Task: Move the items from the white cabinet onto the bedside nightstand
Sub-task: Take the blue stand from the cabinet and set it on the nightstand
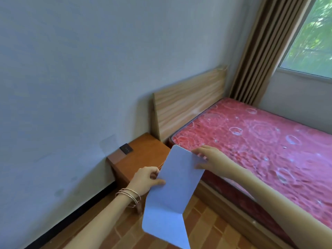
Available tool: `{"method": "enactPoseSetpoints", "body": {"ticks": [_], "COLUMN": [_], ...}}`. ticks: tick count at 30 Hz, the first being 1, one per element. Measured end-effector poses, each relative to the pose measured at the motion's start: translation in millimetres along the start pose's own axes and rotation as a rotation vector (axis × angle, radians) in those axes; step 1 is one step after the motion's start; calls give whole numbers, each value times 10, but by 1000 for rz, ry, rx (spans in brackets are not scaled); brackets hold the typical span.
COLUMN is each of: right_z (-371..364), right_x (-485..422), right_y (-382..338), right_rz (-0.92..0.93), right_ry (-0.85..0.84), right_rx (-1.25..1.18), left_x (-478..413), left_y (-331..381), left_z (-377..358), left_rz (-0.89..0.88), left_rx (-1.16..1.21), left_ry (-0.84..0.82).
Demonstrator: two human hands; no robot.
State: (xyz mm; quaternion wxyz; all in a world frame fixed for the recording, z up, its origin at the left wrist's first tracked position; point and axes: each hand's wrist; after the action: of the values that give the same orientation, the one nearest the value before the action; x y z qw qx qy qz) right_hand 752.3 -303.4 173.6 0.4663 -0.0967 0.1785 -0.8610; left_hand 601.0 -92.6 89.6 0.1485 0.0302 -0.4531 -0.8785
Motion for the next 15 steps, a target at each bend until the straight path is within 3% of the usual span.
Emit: {"method": "enactPoseSetpoints", "body": {"ticks": [7,11,15], "right_z": [-69,-245,-456], "right_x": [-1418,-2166,-3004], "right_y": [74,280,709], "right_rz": [32,90,71], "right_ry": [-55,-60,-127], "right_rx": [47,344,435], "left_x": [-792,-1005,-1296], "left_y": [-488,-840,-1175], "left_z": [620,906,1036], "left_rz": [15,29,35], "left_rx": [-111,-639,-755], "left_ry": [98,178,310]}}
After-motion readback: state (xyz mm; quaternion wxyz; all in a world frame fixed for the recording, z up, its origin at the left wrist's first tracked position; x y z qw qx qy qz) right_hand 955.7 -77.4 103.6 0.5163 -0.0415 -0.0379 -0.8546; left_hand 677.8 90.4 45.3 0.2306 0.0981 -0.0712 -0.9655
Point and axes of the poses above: each hand's wrist, its own x-axis away from the middle knuckle, its own z-axis out of the back of the hand, y = z × x
